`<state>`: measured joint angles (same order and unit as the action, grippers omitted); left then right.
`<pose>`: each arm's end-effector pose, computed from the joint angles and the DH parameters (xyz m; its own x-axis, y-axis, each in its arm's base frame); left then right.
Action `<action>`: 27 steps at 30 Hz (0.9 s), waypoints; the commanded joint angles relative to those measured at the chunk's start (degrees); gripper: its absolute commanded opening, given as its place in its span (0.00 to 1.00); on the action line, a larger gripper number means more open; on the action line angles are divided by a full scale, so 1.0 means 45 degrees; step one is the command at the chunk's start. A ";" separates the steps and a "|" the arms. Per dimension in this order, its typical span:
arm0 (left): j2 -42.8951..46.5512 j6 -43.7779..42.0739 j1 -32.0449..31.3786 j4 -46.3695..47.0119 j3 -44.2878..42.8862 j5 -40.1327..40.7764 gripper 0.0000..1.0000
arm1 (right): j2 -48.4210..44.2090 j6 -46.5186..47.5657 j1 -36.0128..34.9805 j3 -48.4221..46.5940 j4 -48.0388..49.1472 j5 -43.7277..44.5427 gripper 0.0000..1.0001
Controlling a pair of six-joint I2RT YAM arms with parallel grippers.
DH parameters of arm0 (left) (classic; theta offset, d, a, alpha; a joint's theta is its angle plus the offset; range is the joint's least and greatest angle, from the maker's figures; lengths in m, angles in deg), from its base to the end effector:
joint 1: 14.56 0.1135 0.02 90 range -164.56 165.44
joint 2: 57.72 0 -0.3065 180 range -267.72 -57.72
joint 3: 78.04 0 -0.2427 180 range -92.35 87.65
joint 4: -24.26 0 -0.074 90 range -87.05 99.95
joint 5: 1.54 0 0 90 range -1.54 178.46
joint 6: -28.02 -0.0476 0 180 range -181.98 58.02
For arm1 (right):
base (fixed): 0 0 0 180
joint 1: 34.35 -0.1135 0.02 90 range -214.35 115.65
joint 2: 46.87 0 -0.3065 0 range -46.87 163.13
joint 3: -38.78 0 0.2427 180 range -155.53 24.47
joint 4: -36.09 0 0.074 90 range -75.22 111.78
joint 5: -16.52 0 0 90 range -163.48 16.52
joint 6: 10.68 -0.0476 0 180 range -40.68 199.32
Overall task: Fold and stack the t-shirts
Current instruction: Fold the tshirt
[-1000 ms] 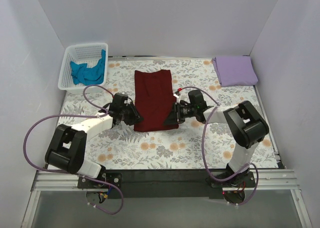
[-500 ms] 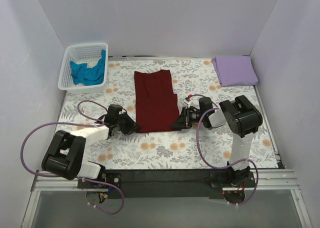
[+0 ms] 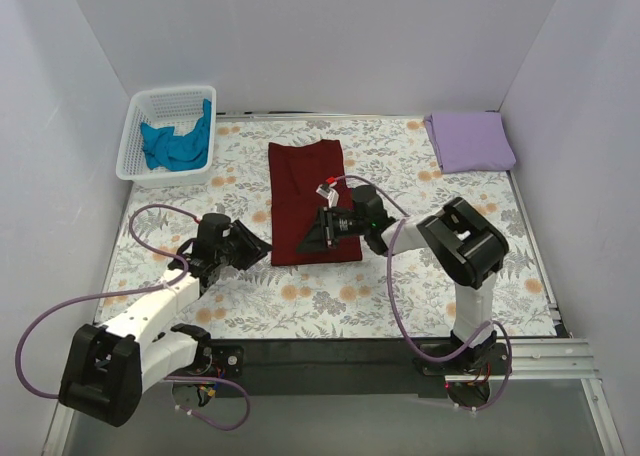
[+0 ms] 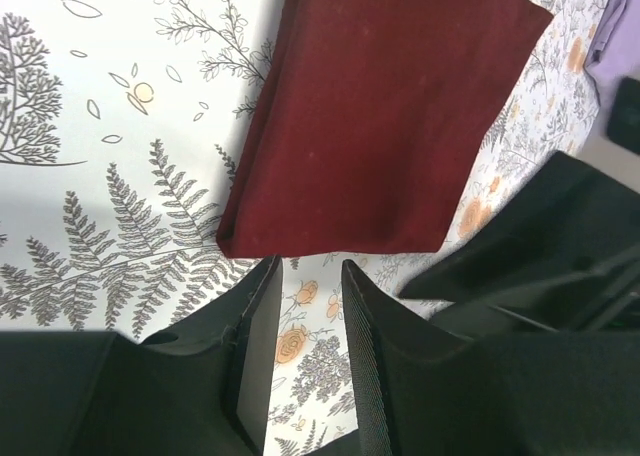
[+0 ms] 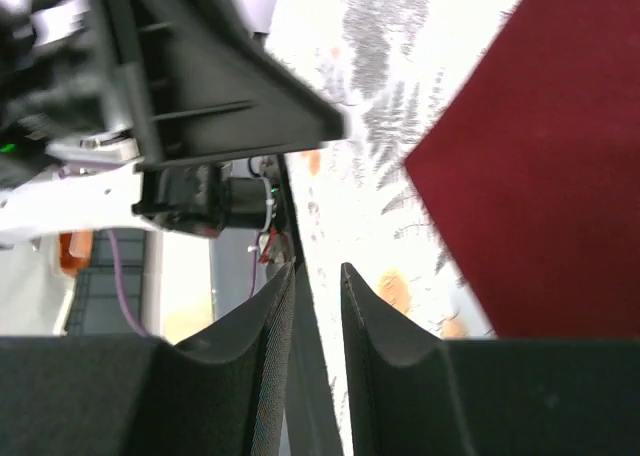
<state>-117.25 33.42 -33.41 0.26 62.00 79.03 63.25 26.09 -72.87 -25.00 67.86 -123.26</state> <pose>0.1687 -0.0658 0.2130 -0.3678 -0.9122 0.1806 -0.6899 0.1375 -0.7107 0.2859 0.2740 0.1994 -0.9031 -0.0578 -0.4255 -0.4292 0.1524 0.8903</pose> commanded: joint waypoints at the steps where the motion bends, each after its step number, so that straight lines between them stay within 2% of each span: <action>1: 0.0473 -0.0300 0.0068 -0.0502 -0.0062 0.0475 0.30 | 0.1577 -0.1099 -0.0150 -0.0061 0.1046 0.1099 0.32; 8: 0.0397 -0.0359 0.0068 -0.0385 -0.0042 0.0222 0.31 | 0.3144 -0.1354 -0.0189 0.0329 0.1399 0.2019 0.31; 11: 0.0202 -0.0359 0.0068 -0.0171 -0.0081 -0.0090 0.31 | 0.2620 -0.1490 -0.0150 0.0720 0.1419 0.1961 0.30; 15: -0.0345 -0.0184 -0.0010 0.0337 -0.0431 -0.0696 0.31 | 0.0670 -0.1237 0.0064 0.1247 0.1419 0.1825 0.30; 21: -0.1711 0.0148 -0.0732 0.1703 -0.0979 -0.1341 0.29 | -0.1189 -0.0983 0.1137 0.2457 0.1535 0.0947 0.30; 27: -0.3294 0.0948 -0.1104 0.3402 -0.0240 -0.1070 0.19 | -0.0590 -0.1841 0.2485 0.4213 0.3973 -0.0031 0.30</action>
<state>-130.93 35.34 -38.08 10.44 59.25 73.96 58.20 19.29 -63.36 -9.59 79.23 -120.18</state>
